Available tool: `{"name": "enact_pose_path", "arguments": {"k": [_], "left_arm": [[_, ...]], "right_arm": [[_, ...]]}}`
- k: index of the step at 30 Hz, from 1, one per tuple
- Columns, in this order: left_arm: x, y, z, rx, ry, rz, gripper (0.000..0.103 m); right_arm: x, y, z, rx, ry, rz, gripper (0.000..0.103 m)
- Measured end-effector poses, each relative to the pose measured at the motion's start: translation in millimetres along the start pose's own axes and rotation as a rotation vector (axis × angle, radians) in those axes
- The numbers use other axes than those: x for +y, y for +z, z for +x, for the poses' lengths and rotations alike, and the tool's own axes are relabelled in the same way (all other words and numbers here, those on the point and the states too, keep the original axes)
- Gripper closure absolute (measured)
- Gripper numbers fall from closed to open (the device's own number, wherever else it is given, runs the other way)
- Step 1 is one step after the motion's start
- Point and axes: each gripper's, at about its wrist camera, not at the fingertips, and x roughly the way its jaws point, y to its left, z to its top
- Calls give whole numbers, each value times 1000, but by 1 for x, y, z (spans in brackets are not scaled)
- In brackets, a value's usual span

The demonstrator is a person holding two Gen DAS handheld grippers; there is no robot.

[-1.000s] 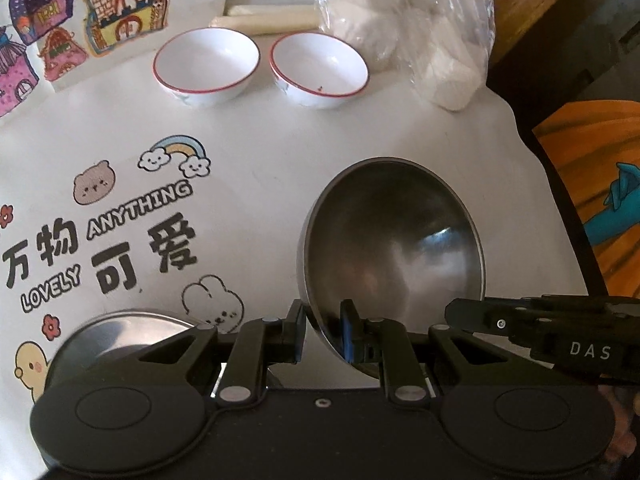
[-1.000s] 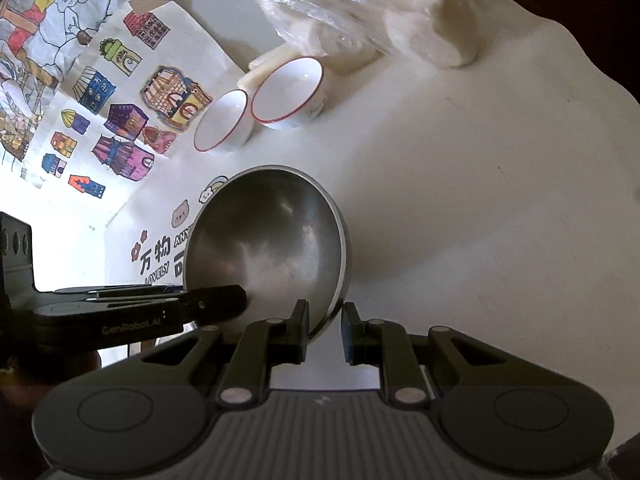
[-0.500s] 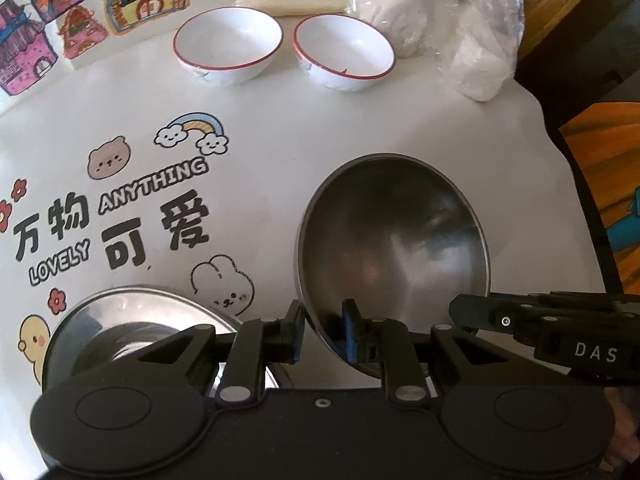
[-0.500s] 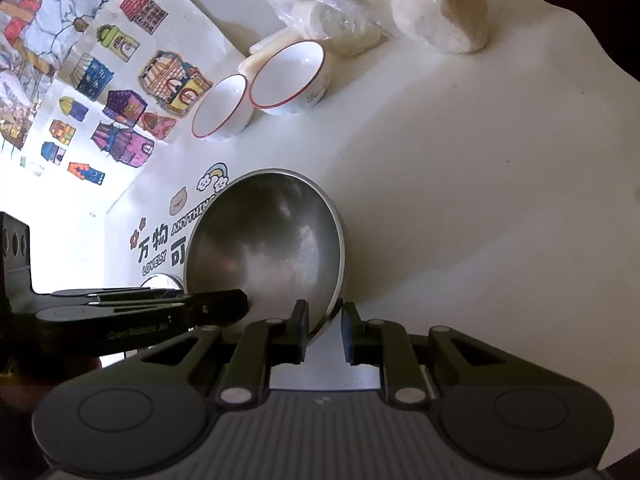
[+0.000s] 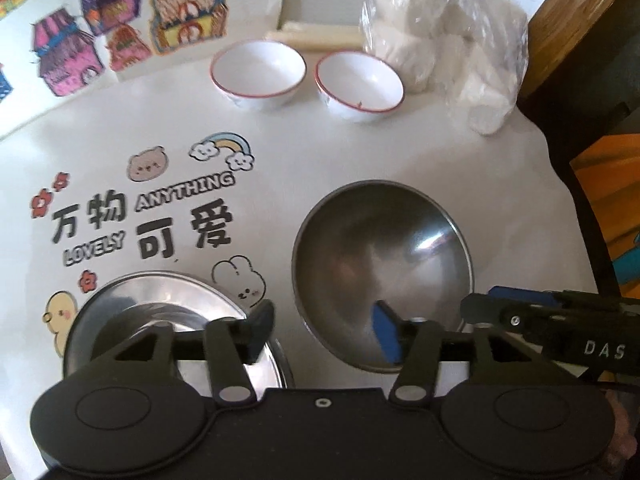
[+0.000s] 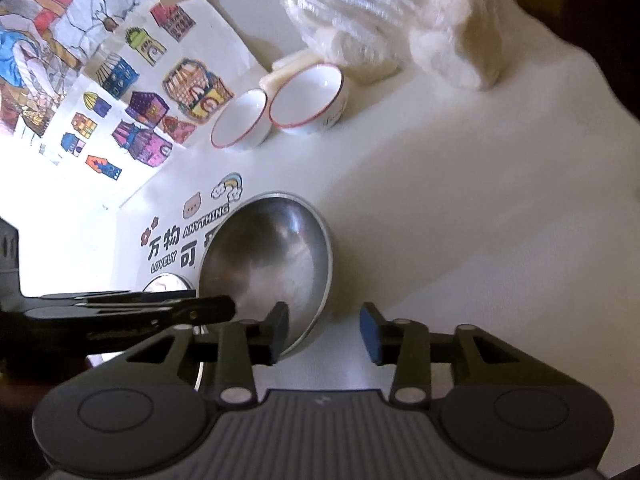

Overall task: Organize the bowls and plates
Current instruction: 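Withdraw both tools and move them toward the white red-rimmed bowls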

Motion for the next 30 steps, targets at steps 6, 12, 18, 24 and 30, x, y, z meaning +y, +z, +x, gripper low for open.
{"name": "enact_pose_path", "arguments": {"k": [6,12,18,24,30], "left_arm": [[5,-10,-26,-65,3,-16,14],[17,-18,-50,-159,-53,-39,1],[26,-41,-84,-256,-103,6,1],[35,-66,-104,-315,-151,12,1],[40,-71,-113,-347,-155,11,1]], "right_arm": [[-1,-7,-21,-55,-15,-4,24],[4,-14,-53,-171,-50,13,0],[28,-43,-87,-277,-98,27,0],[60,-78,-111,-364,-180,-22,0],[76,-85,-120,-399,-227,-63,0]]}}
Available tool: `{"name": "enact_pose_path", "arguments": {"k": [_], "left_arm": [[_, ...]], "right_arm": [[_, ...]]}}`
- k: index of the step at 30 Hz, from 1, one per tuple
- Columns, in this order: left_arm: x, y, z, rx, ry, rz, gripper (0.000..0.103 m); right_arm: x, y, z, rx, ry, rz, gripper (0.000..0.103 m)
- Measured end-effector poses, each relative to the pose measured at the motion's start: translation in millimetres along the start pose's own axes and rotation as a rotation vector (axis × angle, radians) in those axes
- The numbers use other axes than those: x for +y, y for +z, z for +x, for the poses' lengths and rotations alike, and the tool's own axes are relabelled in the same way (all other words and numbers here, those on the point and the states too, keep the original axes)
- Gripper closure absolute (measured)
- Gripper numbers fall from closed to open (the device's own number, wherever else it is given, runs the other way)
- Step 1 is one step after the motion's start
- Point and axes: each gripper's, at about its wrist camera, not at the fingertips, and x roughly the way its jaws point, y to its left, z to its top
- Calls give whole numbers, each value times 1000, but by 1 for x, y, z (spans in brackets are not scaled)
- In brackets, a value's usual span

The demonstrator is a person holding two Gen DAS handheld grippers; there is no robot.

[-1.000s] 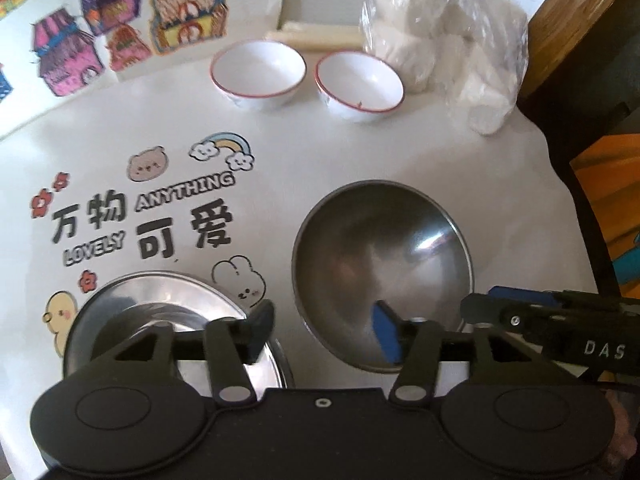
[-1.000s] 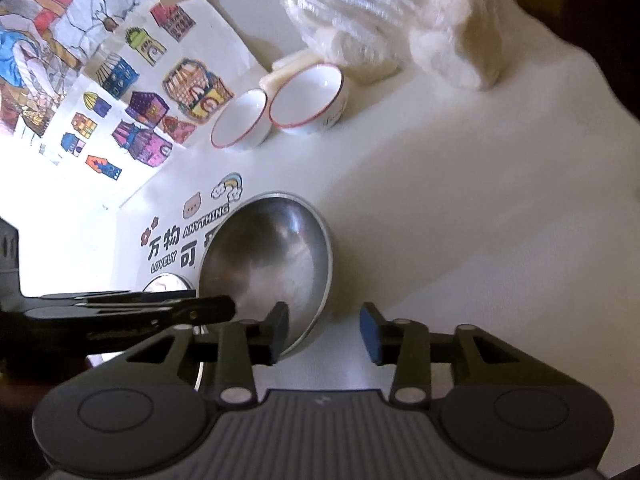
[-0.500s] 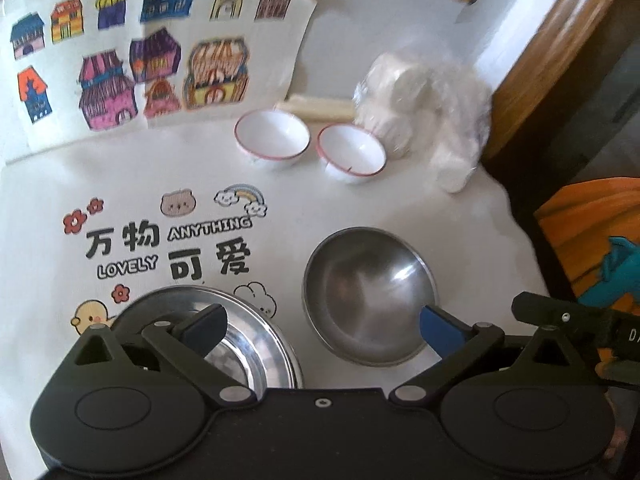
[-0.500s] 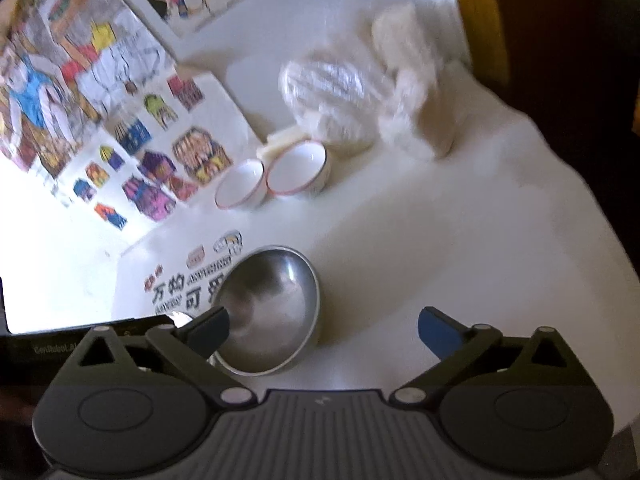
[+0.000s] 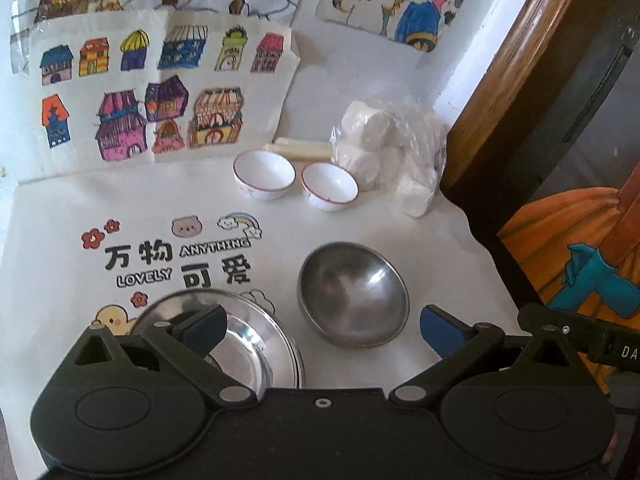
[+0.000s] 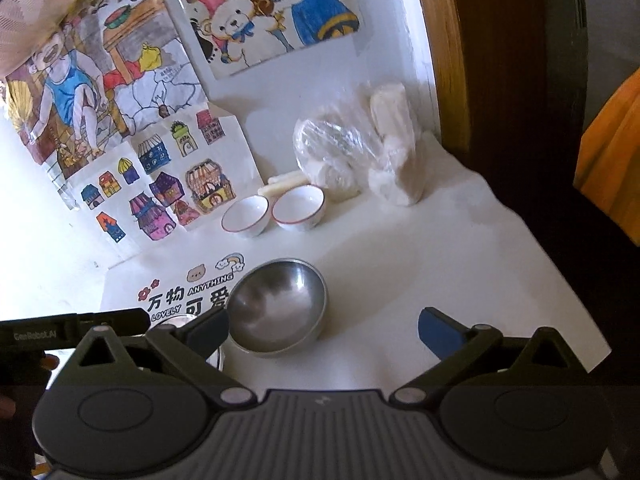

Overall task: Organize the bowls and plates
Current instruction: 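Withdraw both tools and move them toward the white red-rimmed bowls, then close the left tool on a white bowl rim while the right tool grips it too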

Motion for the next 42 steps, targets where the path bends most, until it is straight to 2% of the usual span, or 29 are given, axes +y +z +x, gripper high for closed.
{"name": "enact_pose_path", "arguments": {"k": [5,10,21,27,31,34,42], "left_arm": [[7,2,11,28,23,-45,1],[9,13,35,55,71,-83,1],[-1,86,129,92,231,-172,1],[-4,118,186,130,325,-211,1],[-1,122,214,178,367,-283,1],[0,121,230,212,389,-337,1],[2,121,254,230,418,-372,4]], "right_arm": [[0,4,11,16,-10,-14,0],[-18,18,38,38,0,6,0],[-67,79,133,117,98,31,0],[-75,106,193,174,172,74,1],[-71,119,231,207,194,86,13],[-70,126,249,219,210,123,16],[-64,131,284,252,233,136,32]]}}
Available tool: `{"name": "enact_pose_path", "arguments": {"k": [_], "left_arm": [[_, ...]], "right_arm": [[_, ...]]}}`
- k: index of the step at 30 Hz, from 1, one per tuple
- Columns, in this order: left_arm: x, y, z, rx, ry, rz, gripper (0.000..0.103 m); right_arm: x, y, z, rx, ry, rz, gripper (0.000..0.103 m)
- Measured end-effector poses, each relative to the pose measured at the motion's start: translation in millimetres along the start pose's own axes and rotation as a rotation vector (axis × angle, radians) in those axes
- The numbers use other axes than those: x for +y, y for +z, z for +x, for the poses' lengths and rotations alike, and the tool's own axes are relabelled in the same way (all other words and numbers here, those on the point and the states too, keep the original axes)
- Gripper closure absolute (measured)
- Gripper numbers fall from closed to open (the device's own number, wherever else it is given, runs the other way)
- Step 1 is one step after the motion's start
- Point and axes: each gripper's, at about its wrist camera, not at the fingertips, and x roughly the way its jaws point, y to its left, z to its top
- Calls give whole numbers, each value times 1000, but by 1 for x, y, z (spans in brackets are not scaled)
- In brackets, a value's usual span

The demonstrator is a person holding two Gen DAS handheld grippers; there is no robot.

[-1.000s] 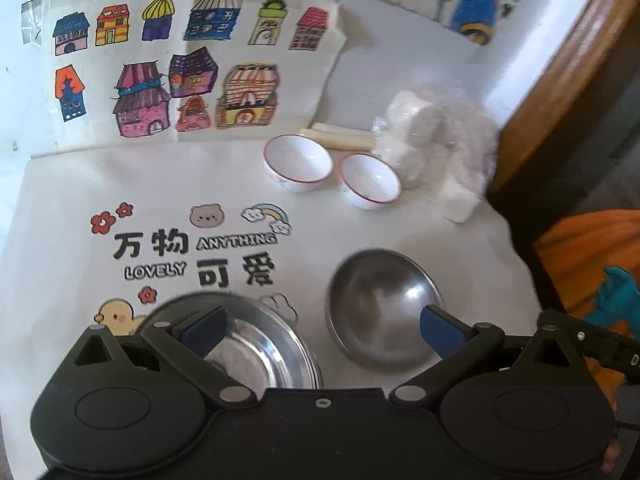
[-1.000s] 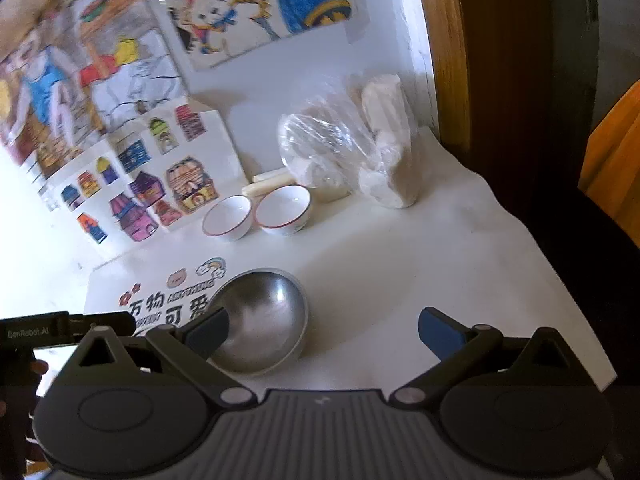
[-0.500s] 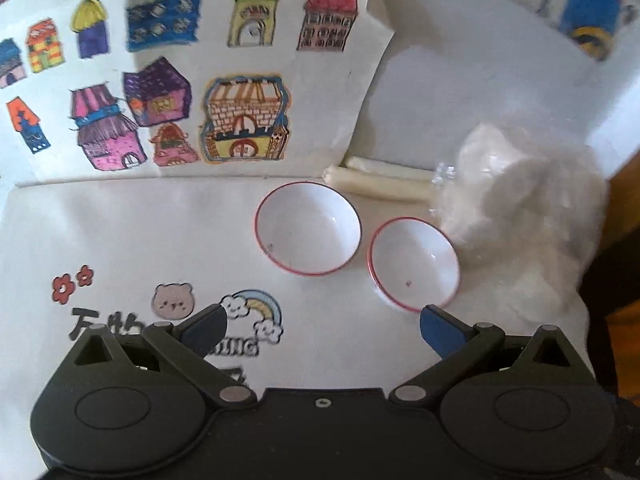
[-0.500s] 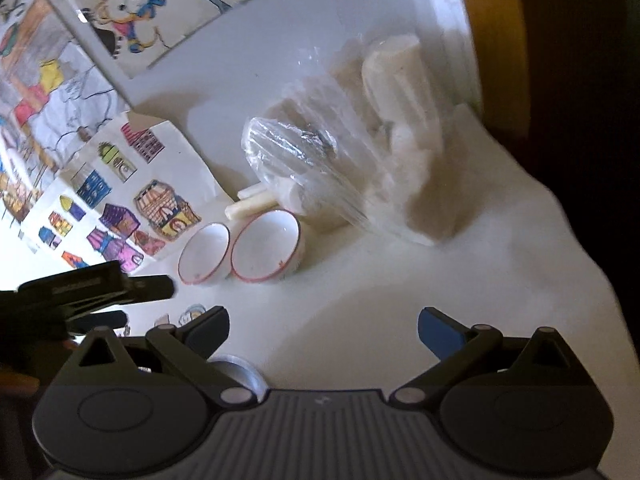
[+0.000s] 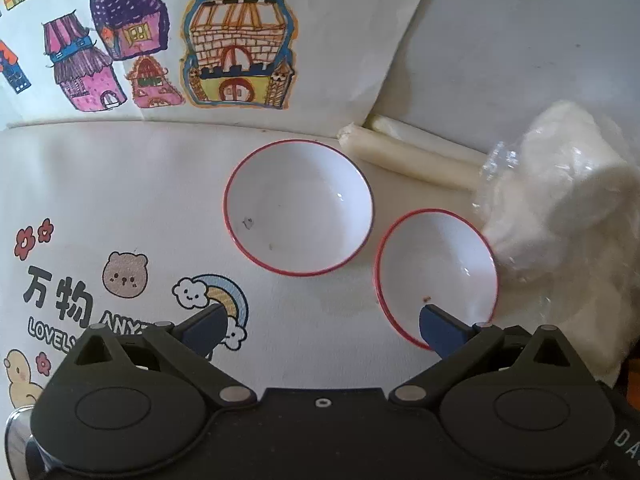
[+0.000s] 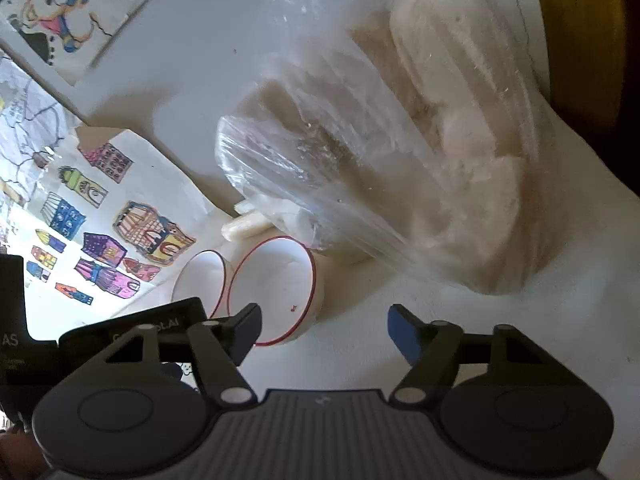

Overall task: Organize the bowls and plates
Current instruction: 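Close the left tool on a white bowl rim while the right tool grips it too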

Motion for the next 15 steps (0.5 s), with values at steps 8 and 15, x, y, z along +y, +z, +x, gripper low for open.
{"name": "enact_pose_path", "arguments": {"k": [8,15], "left_arm": [[-9,4,13,12,-21,-34,21],[-14,6,16,16,-45,-58,49]], "right_arm": [[0,4,21,25,19,24,57],[6,4,37,37,31,18,75]]}}
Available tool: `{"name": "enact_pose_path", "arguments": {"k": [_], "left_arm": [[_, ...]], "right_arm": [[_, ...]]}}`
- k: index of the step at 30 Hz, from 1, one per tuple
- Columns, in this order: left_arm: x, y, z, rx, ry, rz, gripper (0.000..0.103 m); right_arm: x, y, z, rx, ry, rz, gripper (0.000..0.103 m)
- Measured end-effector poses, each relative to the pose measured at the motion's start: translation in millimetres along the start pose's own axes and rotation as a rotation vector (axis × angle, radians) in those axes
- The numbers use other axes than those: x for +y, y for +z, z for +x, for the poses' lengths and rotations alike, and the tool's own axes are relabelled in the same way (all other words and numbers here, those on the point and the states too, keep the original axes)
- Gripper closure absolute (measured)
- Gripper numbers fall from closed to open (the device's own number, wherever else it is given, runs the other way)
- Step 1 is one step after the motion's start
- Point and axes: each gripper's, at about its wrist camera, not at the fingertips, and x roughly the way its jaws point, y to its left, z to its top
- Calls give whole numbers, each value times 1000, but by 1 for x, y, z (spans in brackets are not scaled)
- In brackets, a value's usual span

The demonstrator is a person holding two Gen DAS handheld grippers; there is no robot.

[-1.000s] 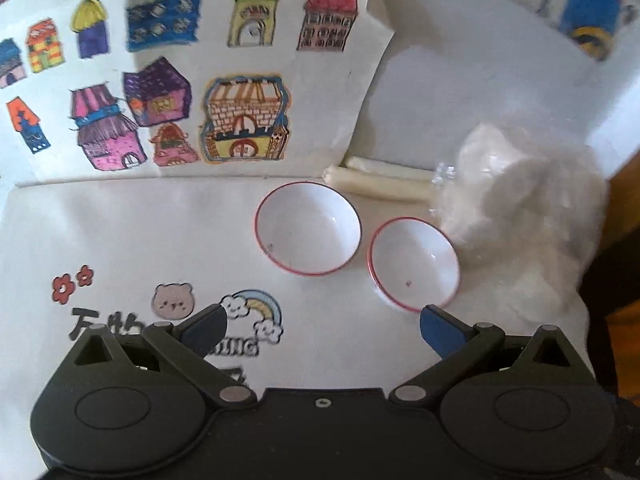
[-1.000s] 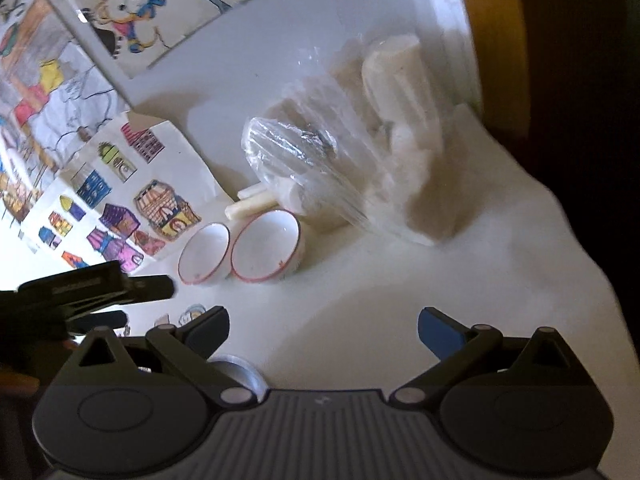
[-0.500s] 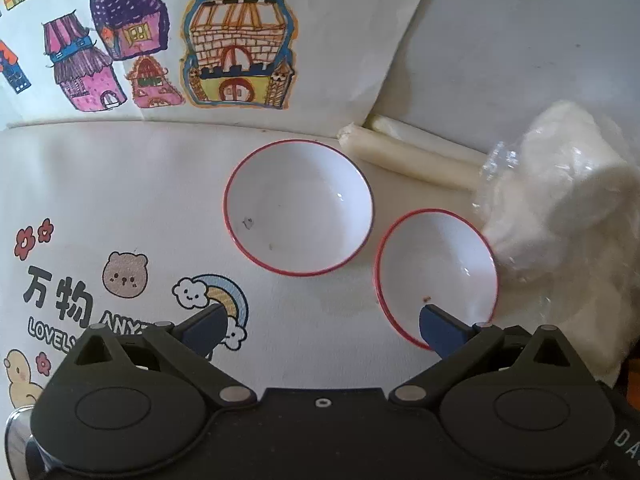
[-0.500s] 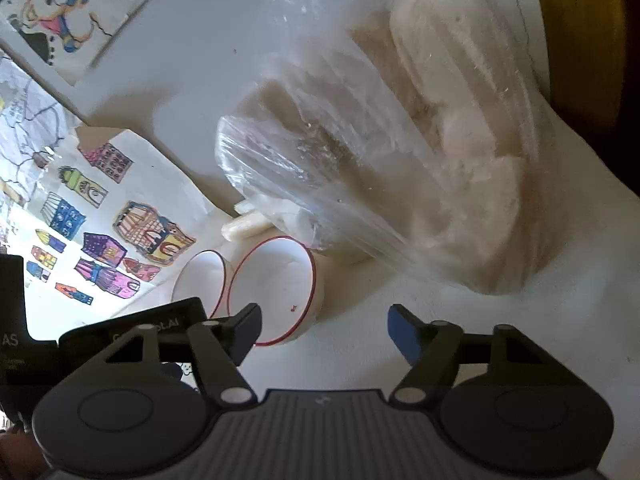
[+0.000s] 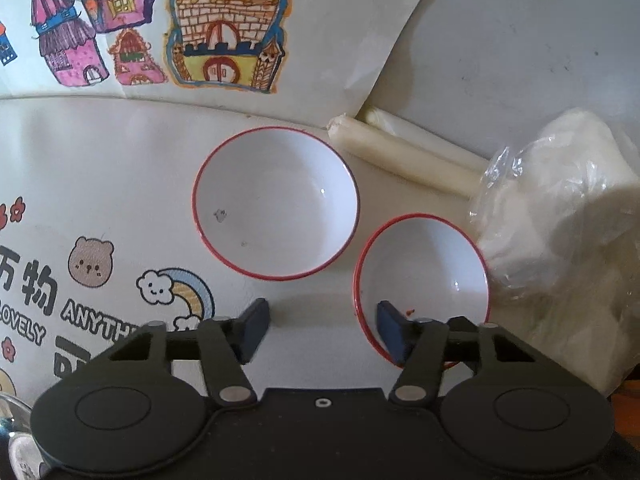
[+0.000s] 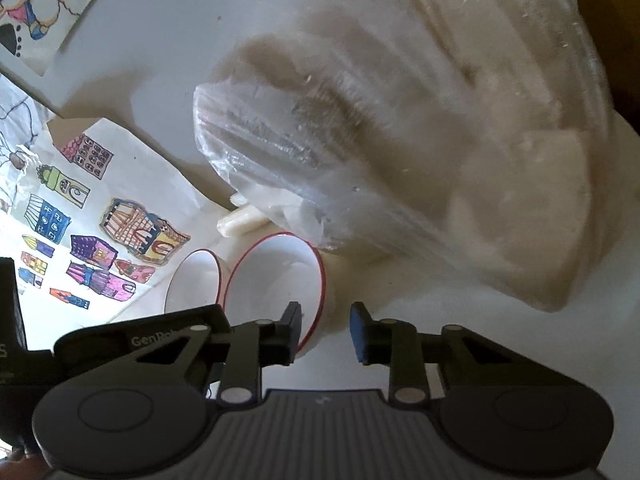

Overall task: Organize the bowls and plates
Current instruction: 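Close the left tool on a white bowl rim while the right tool grips it too, then lift the white bowl with both tools and carry it over the steel bowl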

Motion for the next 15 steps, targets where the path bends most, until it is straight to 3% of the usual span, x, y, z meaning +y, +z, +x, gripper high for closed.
{"name": "enact_pose_path", "arguments": {"k": [4,12,15], "left_arm": [[-5,7,1,1,-16,0,64],[-13,8,2,-6,-60,22,89],[-15,6,1,-12,-68,37,91]], "right_arm": [[3,0,8,6,-4,-11,84],[3,1,9,4,0,-34,87],[3,1,9,10,-1,-42,88]]}}
